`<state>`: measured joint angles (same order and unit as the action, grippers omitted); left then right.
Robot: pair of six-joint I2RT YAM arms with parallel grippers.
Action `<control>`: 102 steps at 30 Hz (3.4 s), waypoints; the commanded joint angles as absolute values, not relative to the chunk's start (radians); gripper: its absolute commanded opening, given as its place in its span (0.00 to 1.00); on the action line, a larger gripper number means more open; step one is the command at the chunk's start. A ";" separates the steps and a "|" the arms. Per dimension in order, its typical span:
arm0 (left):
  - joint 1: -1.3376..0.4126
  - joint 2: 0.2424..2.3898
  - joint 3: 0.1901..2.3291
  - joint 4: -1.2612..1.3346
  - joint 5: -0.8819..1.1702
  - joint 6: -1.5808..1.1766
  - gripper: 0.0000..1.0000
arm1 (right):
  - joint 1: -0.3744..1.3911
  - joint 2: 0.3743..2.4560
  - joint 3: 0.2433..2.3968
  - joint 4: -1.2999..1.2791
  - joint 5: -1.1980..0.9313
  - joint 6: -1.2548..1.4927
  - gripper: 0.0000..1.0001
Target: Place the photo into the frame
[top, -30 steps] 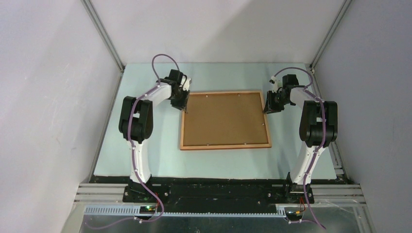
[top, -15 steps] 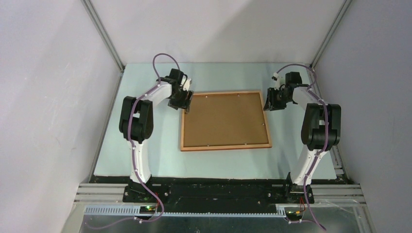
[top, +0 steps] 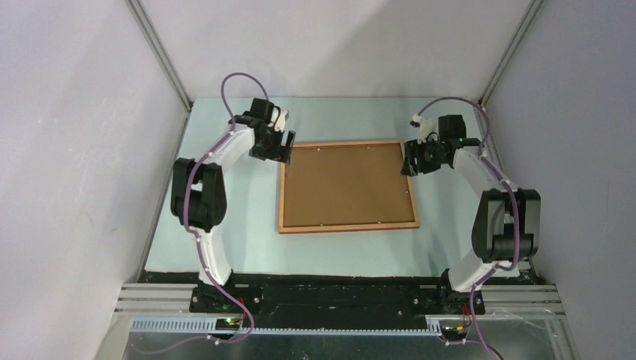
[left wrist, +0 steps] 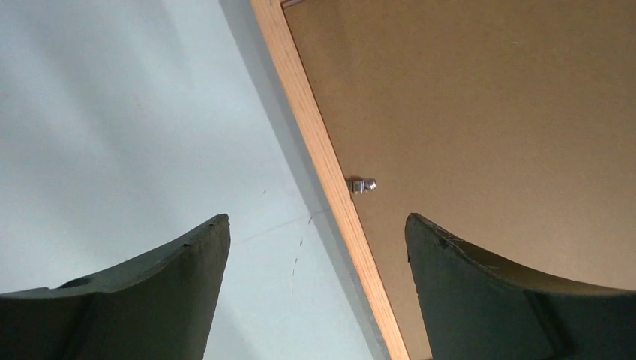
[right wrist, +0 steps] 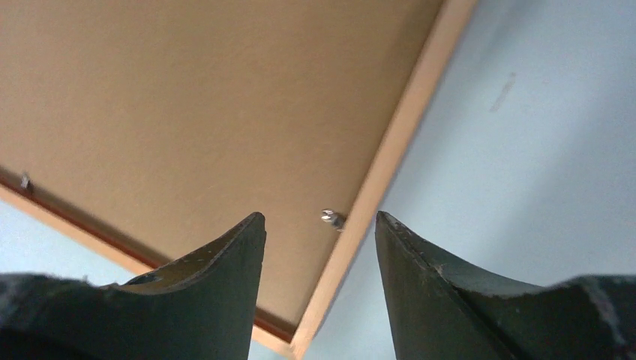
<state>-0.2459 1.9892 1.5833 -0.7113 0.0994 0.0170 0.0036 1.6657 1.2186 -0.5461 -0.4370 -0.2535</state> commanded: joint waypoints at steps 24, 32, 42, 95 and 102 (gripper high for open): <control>-0.240 1.238 1.136 -0.560 0.121 0.153 1.00 | 0.400 1.241 1.014 -0.640 -0.293 -0.438 0.90; -0.241 1.164 1.065 -0.557 0.178 0.197 1.00 | 0.528 1.322 1.015 -0.646 -0.253 -0.484 0.90; -0.242 1.173 1.039 -0.558 0.197 0.192 1.00 | 0.678 1.437 0.979 -0.649 -0.163 -0.525 0.87; -0.241 1.196 1.014 -0.556 0.210 0.197 1.00 | 0.804 1.642 0.943 -0.568 -0.015 -0.553 0.31; -0.241 1.158 1.008 -0.558 0.225 0.244 1.00 | 0.807 1.609 0.972 -0.615 -0.046 -0.557 0.03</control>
<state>-0.2436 1.2079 1.0264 -0.5850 0.1959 0.1852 0.8059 1.6264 0.9558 -0.5800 -0.0051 -0.5900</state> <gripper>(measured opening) 0.996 0.236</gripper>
